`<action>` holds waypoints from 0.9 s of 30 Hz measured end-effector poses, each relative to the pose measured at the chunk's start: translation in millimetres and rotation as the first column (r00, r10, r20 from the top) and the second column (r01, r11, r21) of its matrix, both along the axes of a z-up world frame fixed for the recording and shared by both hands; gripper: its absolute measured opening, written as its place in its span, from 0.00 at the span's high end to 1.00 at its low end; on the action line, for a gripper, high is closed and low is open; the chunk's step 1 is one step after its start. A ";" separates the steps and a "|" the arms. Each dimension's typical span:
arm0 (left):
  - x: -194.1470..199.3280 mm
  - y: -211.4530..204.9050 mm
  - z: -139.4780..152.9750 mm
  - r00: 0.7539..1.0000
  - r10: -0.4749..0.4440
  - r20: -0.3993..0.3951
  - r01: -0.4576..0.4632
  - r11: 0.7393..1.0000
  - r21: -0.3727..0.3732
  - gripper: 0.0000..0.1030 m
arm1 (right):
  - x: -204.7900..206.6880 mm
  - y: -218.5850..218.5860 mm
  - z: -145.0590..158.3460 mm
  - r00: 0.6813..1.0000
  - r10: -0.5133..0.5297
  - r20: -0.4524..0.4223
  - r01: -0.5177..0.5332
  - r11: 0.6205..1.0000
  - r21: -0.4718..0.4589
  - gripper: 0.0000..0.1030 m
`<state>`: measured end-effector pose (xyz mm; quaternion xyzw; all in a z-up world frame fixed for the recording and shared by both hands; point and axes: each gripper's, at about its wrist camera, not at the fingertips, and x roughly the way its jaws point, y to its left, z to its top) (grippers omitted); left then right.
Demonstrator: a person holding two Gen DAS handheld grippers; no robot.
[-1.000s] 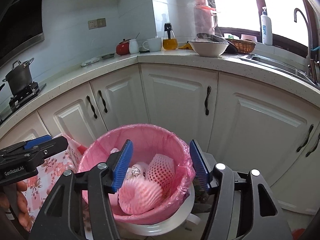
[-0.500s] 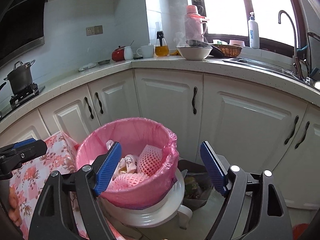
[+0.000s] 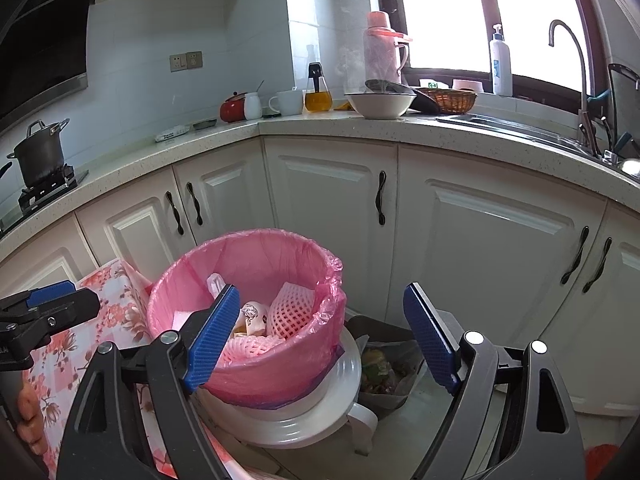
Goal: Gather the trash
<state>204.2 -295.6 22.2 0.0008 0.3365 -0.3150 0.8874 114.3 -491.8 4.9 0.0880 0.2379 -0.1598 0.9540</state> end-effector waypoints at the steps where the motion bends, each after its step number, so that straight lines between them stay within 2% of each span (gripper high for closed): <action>1: 0.3 0.6 0.6 1.000 -0.001 0.000 0.001 1.000 -0.004 0.05 | -0.1 0.0 -0.2 1.000 0.001 0.000 -0.001 1.000 -0.001 0.23; 27: -3.9 -3.9 -0.4 1.000 -0.007 0.025 0.007 1.000 0.029 0.05 | -1.6 1.0 -0.3 1.000 -0.005 0.009 0.005 1.000 -0.016 0.22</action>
